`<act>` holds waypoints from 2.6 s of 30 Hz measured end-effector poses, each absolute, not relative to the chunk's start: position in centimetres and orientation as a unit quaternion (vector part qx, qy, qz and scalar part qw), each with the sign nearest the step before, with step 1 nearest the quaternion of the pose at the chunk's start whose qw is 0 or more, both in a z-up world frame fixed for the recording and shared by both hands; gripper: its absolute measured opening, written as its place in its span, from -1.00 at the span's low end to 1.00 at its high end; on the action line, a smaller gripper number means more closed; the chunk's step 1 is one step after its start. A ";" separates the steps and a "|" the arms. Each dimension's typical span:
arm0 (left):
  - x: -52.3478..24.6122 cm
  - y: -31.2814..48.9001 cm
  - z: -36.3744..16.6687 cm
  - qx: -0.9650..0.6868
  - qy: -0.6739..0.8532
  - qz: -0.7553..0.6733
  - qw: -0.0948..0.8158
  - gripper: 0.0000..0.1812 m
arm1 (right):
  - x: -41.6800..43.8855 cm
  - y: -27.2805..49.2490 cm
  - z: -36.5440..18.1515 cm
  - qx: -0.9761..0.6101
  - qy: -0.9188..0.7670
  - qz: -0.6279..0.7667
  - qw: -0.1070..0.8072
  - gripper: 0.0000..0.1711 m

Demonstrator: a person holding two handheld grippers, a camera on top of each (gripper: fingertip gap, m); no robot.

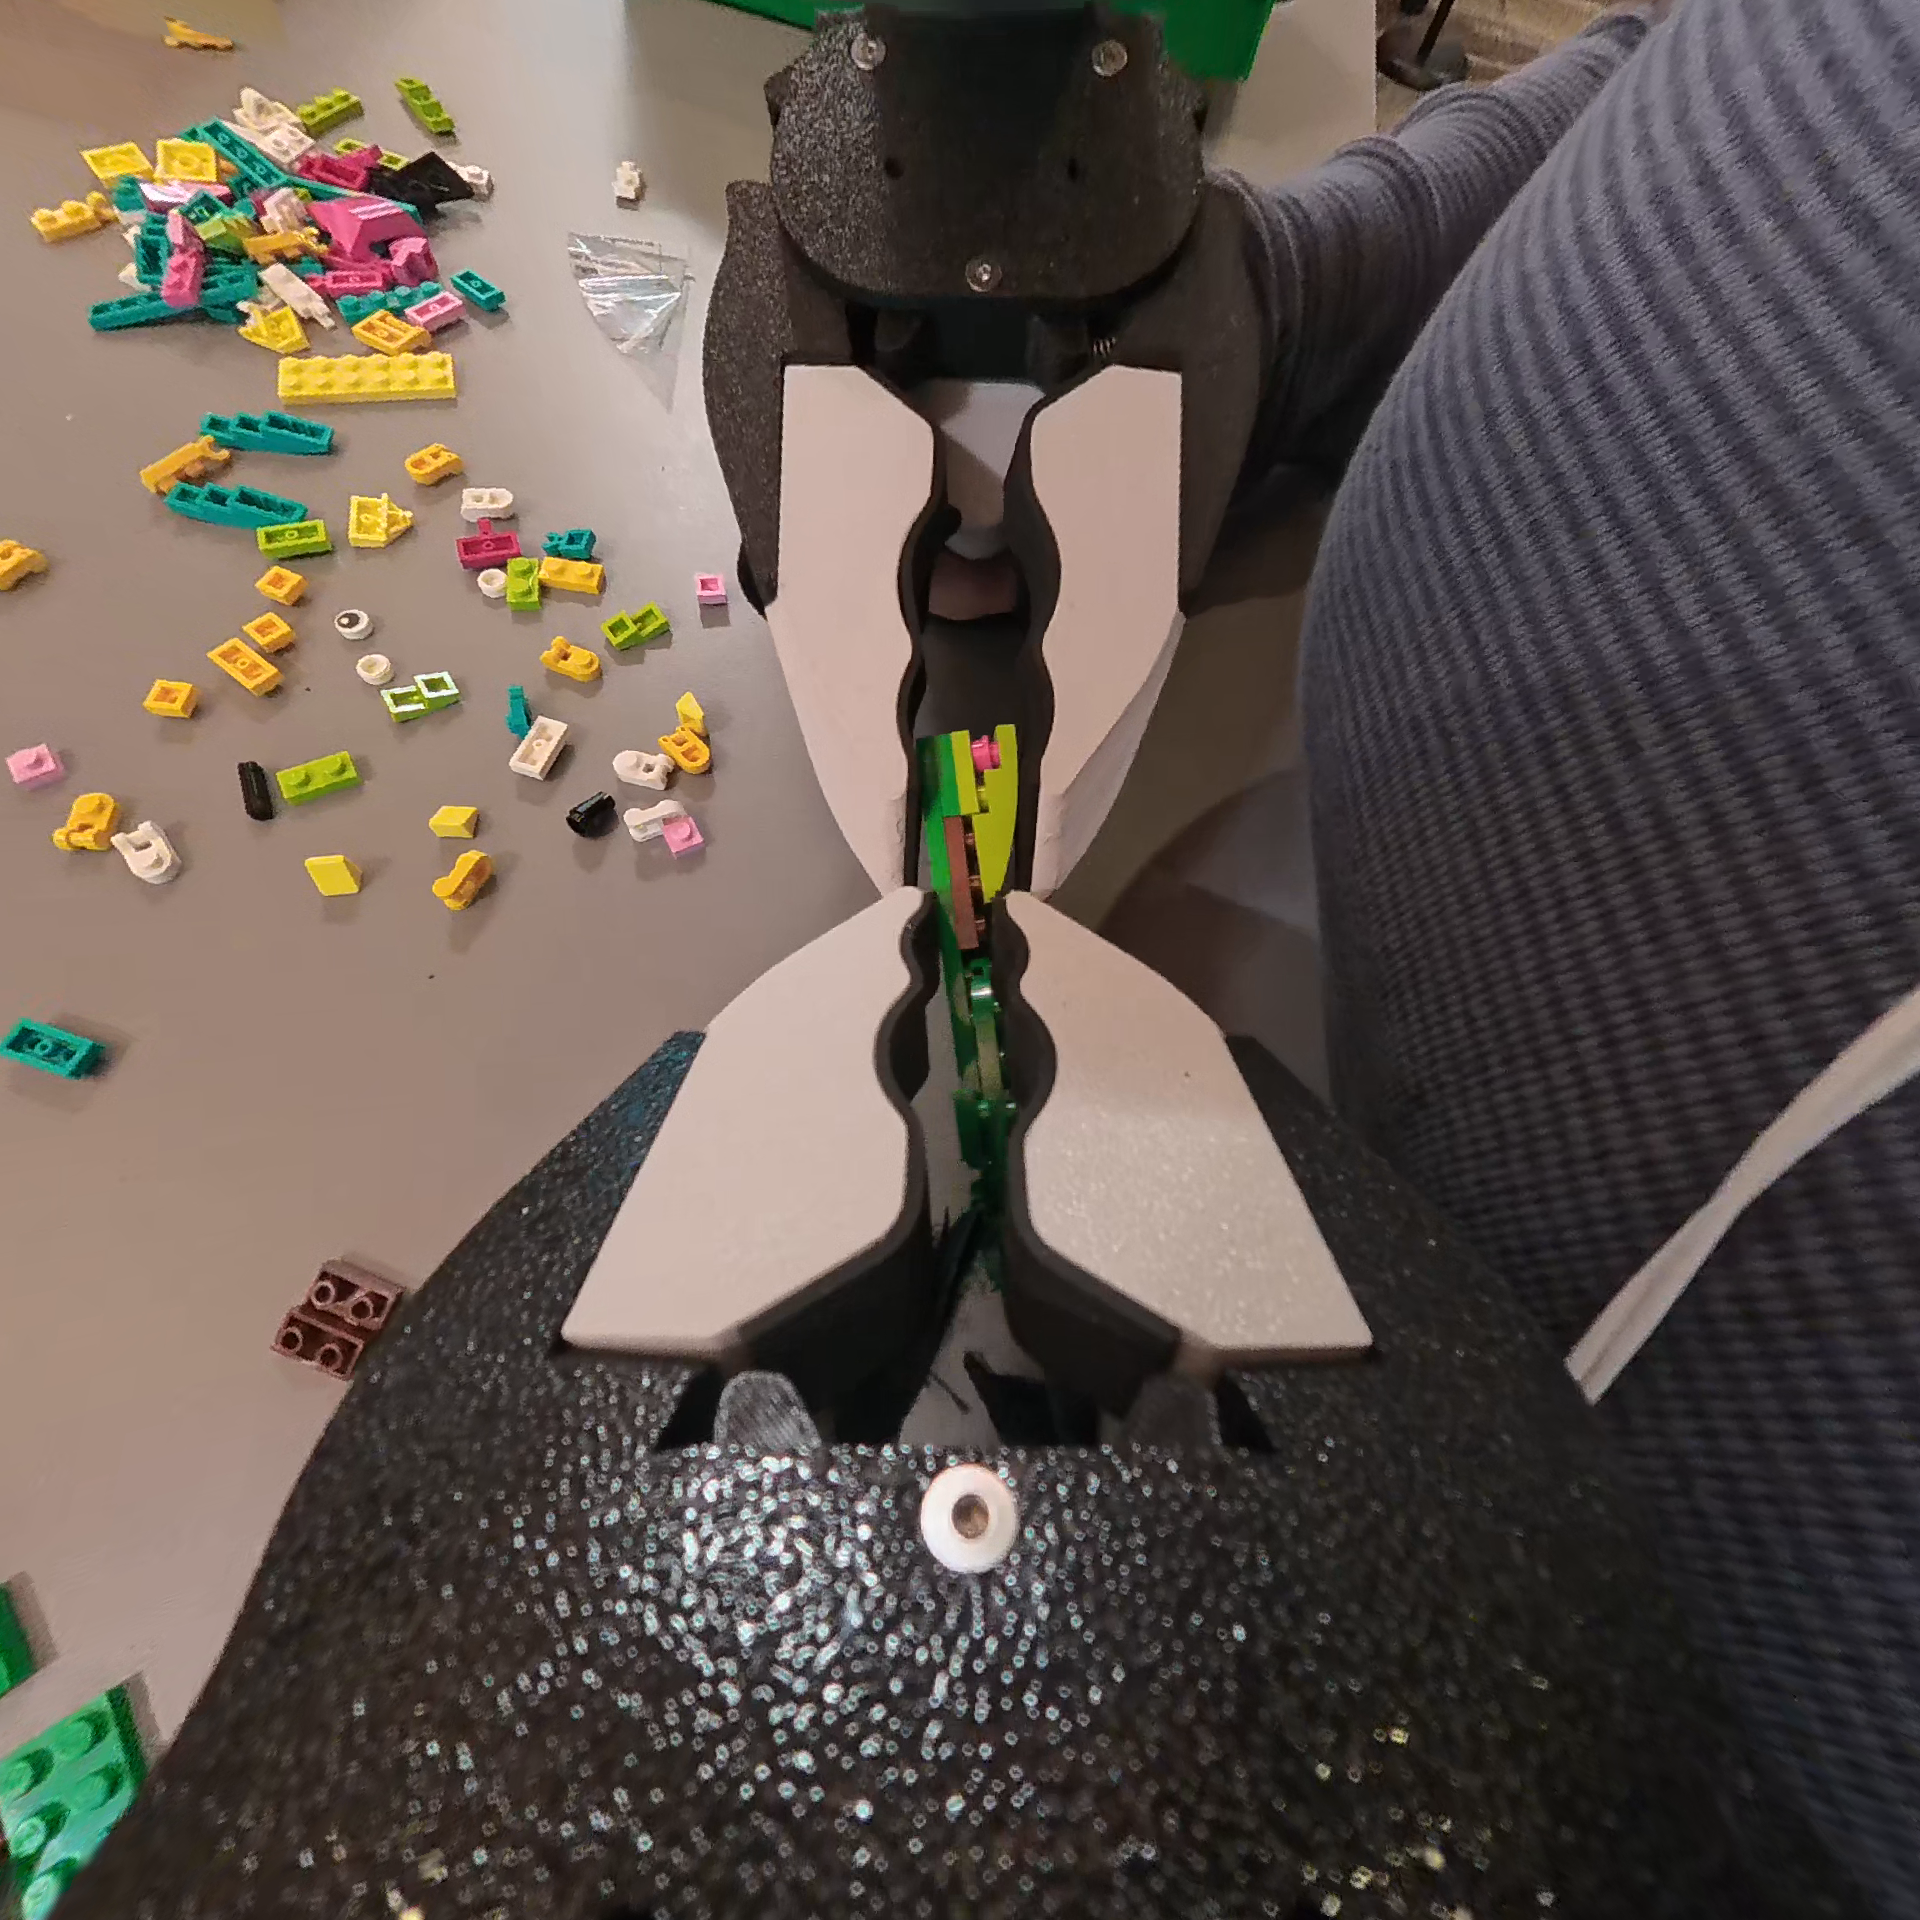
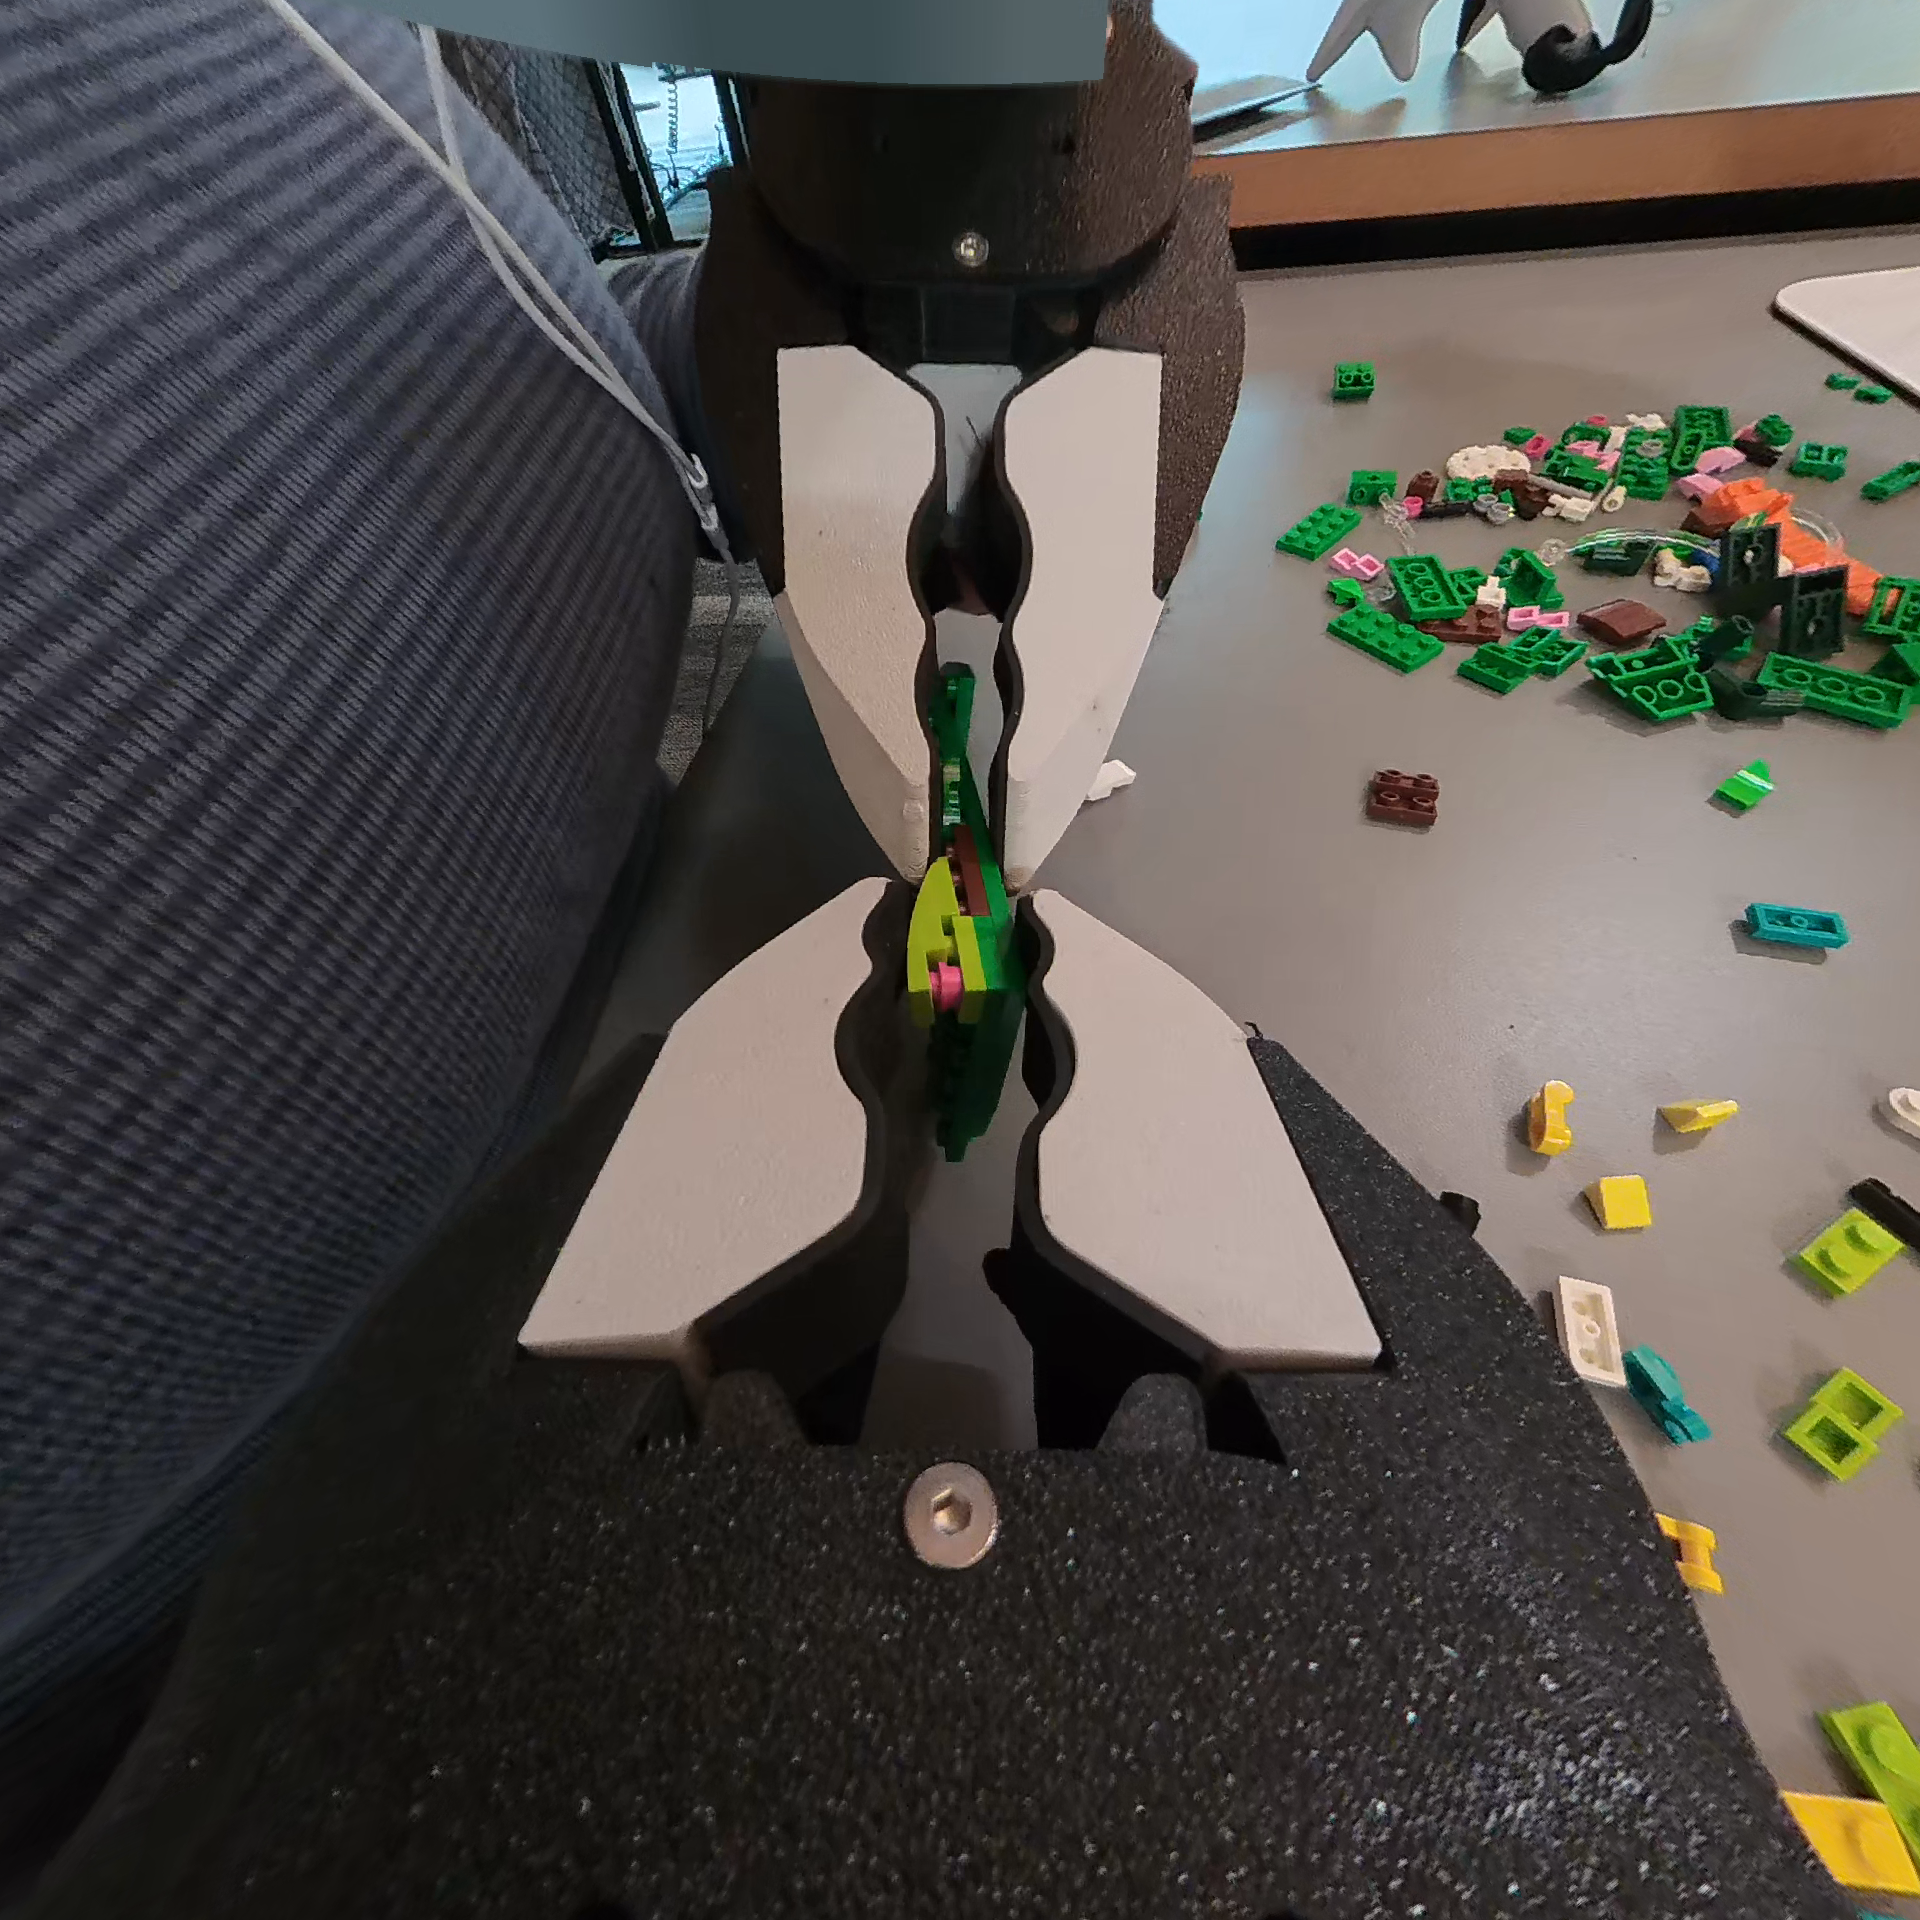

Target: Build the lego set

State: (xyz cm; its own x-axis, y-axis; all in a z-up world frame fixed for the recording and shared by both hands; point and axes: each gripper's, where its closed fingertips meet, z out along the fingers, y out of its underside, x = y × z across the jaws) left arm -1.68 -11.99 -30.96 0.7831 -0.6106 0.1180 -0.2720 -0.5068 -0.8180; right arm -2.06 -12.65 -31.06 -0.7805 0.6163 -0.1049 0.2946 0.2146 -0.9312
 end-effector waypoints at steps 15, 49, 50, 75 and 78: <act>-1.5 -12.1 -30.9 -0.845 0.280 -0.201 0.409 -0.90 | -0.8 -11.9 -30.7 -0.282 -0.763 0.572 0.109 -0.78; -0.5 -11.8 -30.8 -0.843 0.294 -0.202 0.403 -0.86 | -0.4 -12.1 -31.0 -0.278 -0.790 0.540 0.086 -0.79; -0.6 -11.9 -30.8 -0.842 0.294 -0.202 0.404 -0.86 | -0.4 -12.1 -31.0 -0.277 -0.788 0.542 0.084 -0.79; -0.1 -11.9 -31.2 -0.846 0.275 -0.212 0.404 -0.86 | -0.4 -12.7 -32.2 -0.306 -0.793 0.524 0.052 -0.74; -0.1 -11.8 -31.2 -0.849 0.281 -0.209 0.395 -0.86 | -0.4 -13.1 -32.4 -0.301 -0.800 0.516 0.046 -0.79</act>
State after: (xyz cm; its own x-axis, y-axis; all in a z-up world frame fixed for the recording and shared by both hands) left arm -0.07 -11.81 -31.22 0.7551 -0.6421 0.1327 -0.3121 -0.5299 -0.7885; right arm -0.41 -13.12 -32.44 -0.8145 0.5294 -0.2373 0.4346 0.2857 -0.8541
